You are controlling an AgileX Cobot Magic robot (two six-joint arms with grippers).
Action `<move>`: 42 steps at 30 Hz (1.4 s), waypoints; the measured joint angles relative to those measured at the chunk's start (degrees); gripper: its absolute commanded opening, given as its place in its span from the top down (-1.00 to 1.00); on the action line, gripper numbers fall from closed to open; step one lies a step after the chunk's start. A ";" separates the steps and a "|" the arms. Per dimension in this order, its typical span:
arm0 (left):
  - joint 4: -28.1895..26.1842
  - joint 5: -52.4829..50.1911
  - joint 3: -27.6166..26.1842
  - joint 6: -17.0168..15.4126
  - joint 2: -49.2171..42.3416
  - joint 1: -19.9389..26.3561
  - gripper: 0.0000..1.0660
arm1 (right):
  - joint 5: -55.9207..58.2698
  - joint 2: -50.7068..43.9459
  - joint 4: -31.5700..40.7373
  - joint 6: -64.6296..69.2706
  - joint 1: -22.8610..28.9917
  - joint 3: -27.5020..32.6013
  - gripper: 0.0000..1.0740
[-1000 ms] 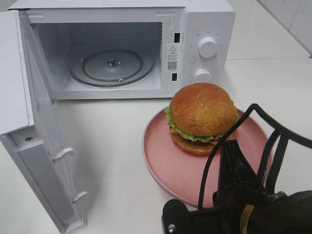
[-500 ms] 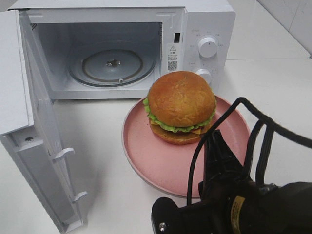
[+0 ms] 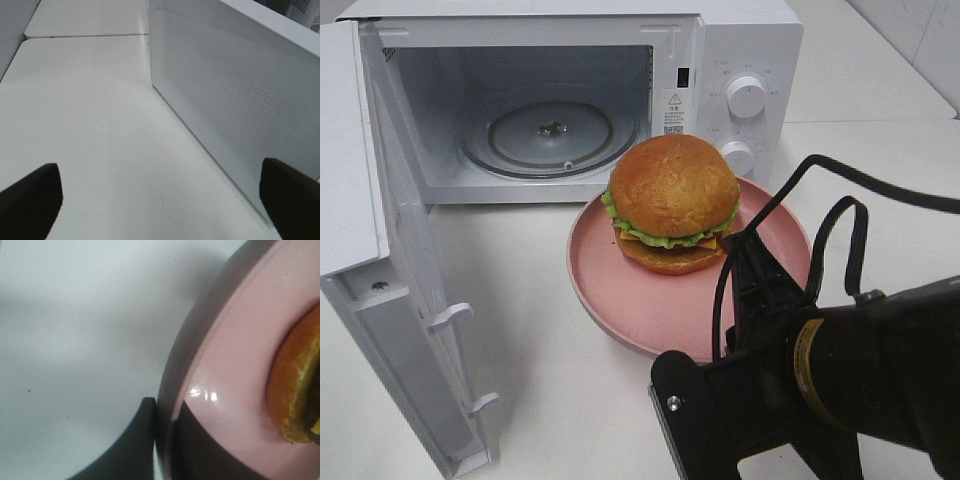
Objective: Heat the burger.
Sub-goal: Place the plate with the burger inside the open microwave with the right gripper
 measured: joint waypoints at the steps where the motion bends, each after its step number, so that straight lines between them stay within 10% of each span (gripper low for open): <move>1: 0.00 0.00 0.00 0.00 0.00 0.00 -0.88 | 0.00 0.00 0.00 0.00 0.00 0.00 1.00; 12: 0.00 0.00 0.00 0.00 0.00 0.00 -0.88 | -6.99 0.00 1.55 -12.95 -8.48 0.00 1.00; 42: 0.00 0.00 0.00 0.00 0.00 0.00 -0.88 | -11.29 0.40 44.00 -70.47 -23.89 -4.70 1.00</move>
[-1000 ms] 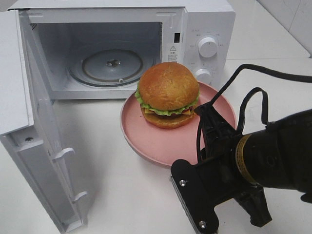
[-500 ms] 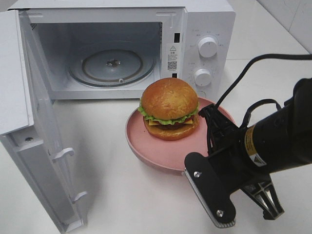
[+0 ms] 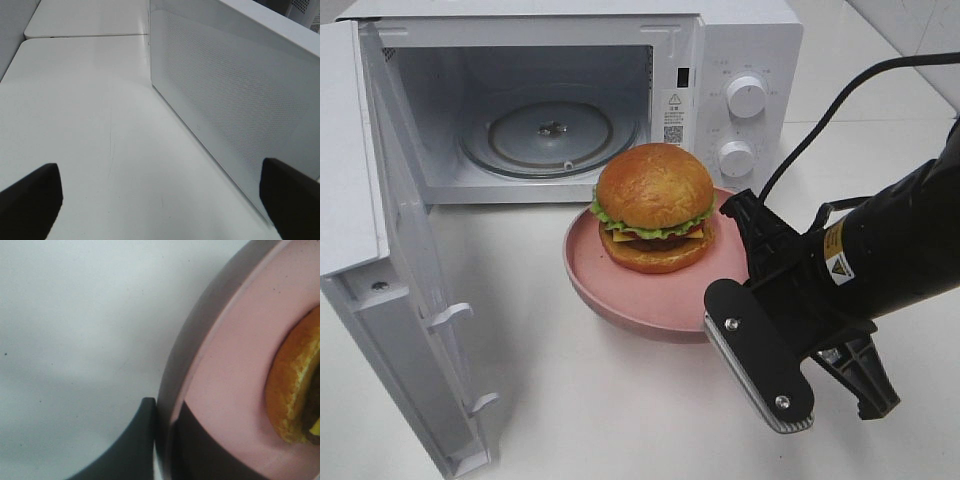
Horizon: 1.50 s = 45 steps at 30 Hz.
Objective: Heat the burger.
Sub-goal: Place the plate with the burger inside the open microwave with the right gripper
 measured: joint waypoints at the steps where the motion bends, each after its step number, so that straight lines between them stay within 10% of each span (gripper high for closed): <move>1: 0.00 0.00 0.00 0.00 0.00 0.00 -0.88 | 0.00 0.00 0.00 0.00 0.00 0.00 1.00; 6: 0.00 0.00 0.00 0.00 0.00 0.00 -0.88 | -1.60 0.06 8.14 -9.63 0.00 -0.46 1.00; 45: 0.00 0.00 0.00 0.00 0.00 0.00 -0.88 | -4.41 10.66 6.30 -6.65 0.00 -11.57 1.00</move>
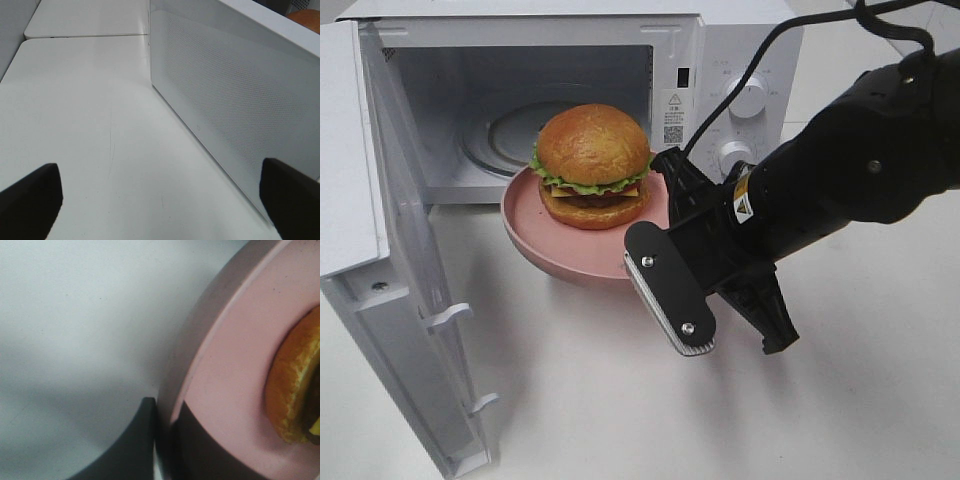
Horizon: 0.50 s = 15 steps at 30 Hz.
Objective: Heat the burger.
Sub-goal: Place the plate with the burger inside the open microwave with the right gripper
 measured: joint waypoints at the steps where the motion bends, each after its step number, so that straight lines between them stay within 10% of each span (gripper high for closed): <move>1: 0.00 0.00 0.00 0.00 0.00 0.00 -0.88 | 0.00 0.00 0.00 0.00 0.00 0.00 1.00; 15: 0.00 0.00 0.00 0.00 0.00 0.00 -0.88 | 0.63 5.27 -0.40 0.86 0.00 -6.25 1.00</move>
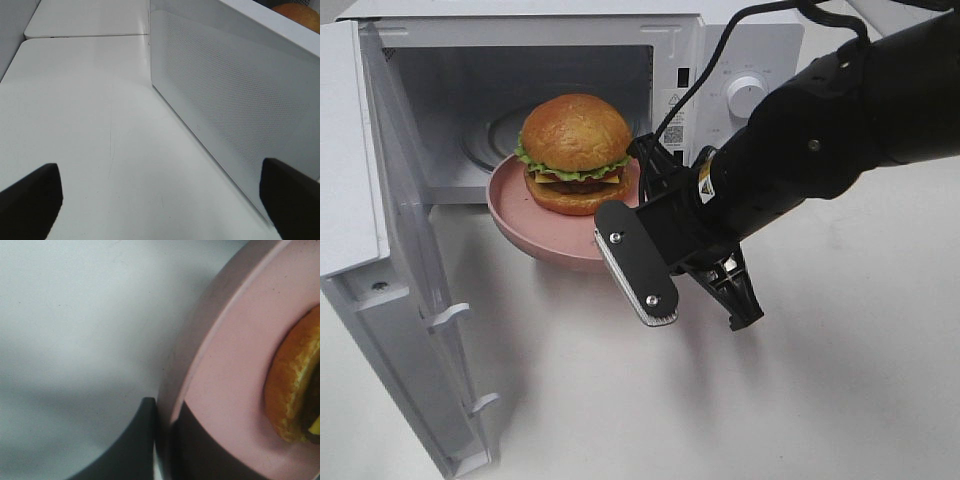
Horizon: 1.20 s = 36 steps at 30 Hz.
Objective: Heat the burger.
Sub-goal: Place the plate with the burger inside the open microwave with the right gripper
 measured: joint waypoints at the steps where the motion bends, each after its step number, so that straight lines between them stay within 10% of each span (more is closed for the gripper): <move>1: 0.00 0.00 0.00 0.00 0.00 0.00 -0.88 | 0.11 0.52 0.00 0.06 0.00 -0.80 1.00; 36: 0.00 0.00 0.00 0.00 0.00 0.00 -0.88 | 7.05 14.78 -7.68 9.68 0.00 -21.60 1.00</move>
